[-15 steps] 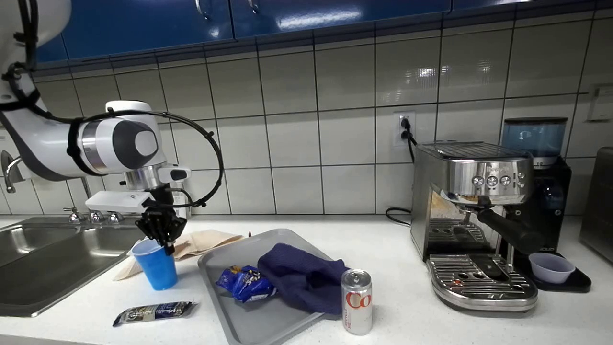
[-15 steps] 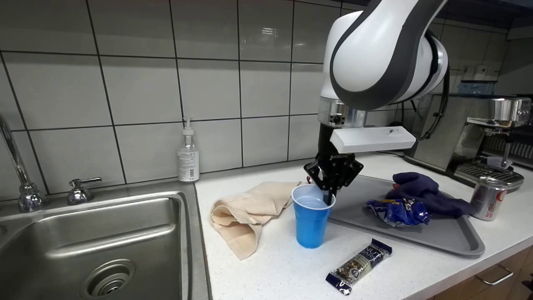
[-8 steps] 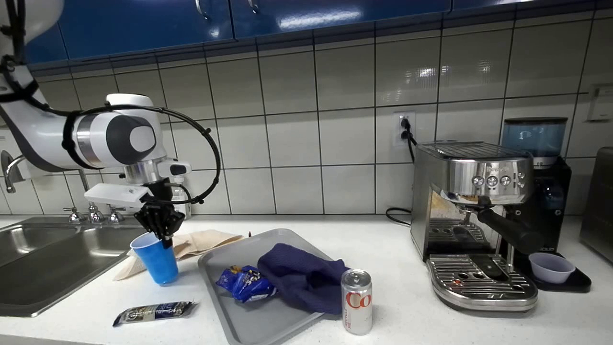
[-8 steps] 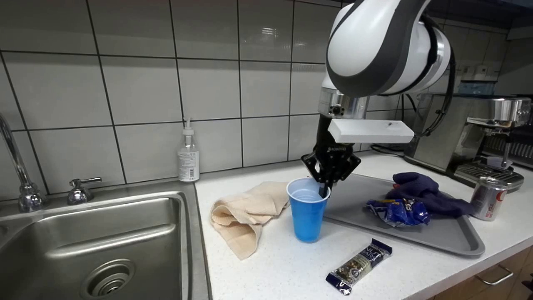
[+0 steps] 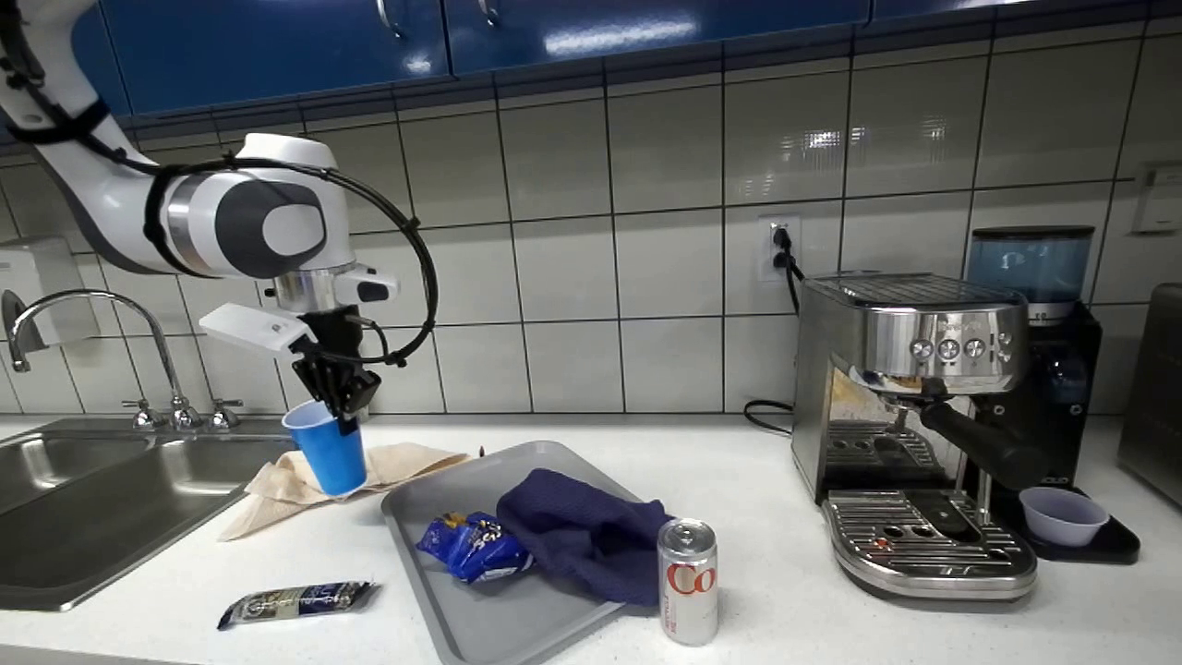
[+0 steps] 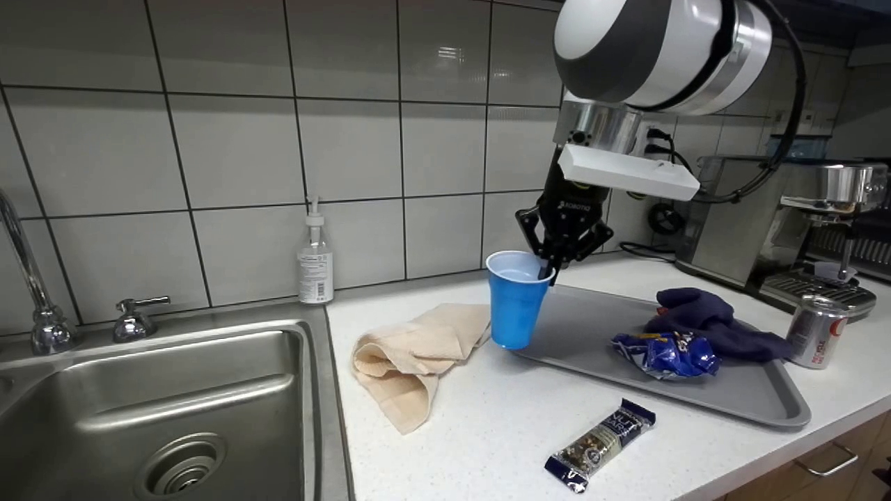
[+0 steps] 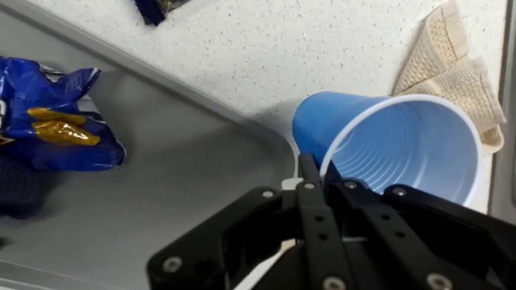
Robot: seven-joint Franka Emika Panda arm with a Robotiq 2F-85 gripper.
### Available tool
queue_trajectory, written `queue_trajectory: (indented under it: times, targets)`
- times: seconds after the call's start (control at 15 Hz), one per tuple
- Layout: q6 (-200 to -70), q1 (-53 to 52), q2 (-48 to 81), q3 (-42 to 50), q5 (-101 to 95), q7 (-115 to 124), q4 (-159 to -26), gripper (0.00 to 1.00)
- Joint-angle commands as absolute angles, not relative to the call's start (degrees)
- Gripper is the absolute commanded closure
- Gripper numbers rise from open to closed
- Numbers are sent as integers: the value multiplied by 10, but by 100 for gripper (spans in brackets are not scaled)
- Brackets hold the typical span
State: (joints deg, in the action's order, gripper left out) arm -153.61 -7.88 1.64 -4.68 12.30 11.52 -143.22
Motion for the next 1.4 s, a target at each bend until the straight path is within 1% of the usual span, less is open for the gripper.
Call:
queue_trajectory:
  times: [0.0,0.6,1.33]
  targets:
    - [-1492,-53,13,-37,151,99,-1402,99]
    - [-1471,-12,59,1,153,122,-1329,99]
    - [-1456,20,173,33,148,153,-1222,99]
